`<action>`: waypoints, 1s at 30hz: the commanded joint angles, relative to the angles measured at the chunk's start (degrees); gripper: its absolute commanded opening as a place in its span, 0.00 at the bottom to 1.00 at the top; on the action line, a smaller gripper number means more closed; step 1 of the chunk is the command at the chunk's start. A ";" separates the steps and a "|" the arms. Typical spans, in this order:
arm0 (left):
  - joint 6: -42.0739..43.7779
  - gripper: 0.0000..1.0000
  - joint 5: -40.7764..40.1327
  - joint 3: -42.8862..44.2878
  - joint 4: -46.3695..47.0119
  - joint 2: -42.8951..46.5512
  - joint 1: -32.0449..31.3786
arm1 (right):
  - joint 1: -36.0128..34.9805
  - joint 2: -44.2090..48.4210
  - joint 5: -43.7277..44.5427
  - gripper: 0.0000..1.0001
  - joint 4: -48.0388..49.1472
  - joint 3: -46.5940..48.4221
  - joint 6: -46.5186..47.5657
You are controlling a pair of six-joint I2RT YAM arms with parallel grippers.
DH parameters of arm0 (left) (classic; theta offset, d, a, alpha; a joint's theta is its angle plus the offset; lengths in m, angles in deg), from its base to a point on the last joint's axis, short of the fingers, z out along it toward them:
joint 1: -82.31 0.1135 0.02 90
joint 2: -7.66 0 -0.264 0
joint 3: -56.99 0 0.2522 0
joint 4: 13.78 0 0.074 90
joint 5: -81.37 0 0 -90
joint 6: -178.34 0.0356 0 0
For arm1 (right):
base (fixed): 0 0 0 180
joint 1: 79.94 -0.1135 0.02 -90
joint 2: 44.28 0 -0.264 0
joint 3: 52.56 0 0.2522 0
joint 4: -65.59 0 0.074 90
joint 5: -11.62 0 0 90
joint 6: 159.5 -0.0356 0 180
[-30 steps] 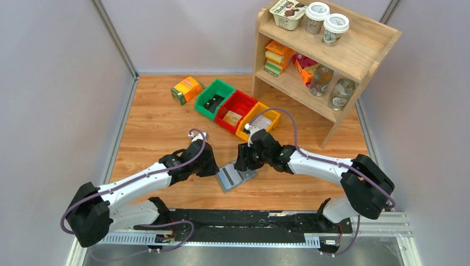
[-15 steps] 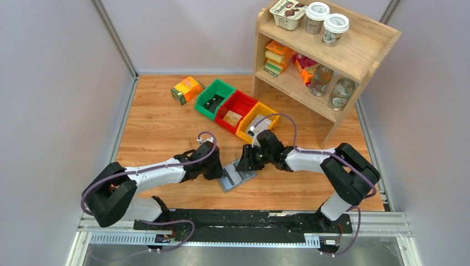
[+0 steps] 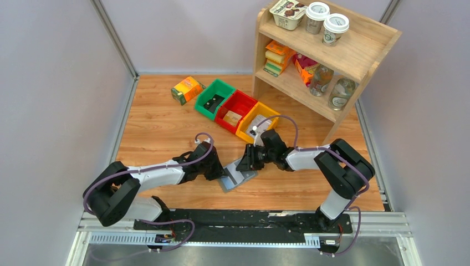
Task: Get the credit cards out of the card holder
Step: Remove the credit card from the card holder.
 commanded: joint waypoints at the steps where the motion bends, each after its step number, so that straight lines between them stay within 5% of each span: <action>1: -0.38 0.05 0.14 -1.42 -1.25 -0.30 0.39 | 0.02 -1.05 -2.00 0.33 3.92 -0.08 -0.51; 12: -0.38 0.04 0.32 -1.25 -1.25 -0.39 0.39 | 0.02 -3.16 -3.76 0.27 4.62 0.89 -0.51; 19: 0.06 0.00 0.84 -1.25 -1.08 -1.62 0.57 | 0.55 -2.72 -4.29 0.01 5.23 0.45 -0.07; 30: -0.12 0.00 1.29 -1.78 -0.46 -1.71 0.92 | 4.24 -0.09 -5.43 0.00 4.80 -1.92 1.42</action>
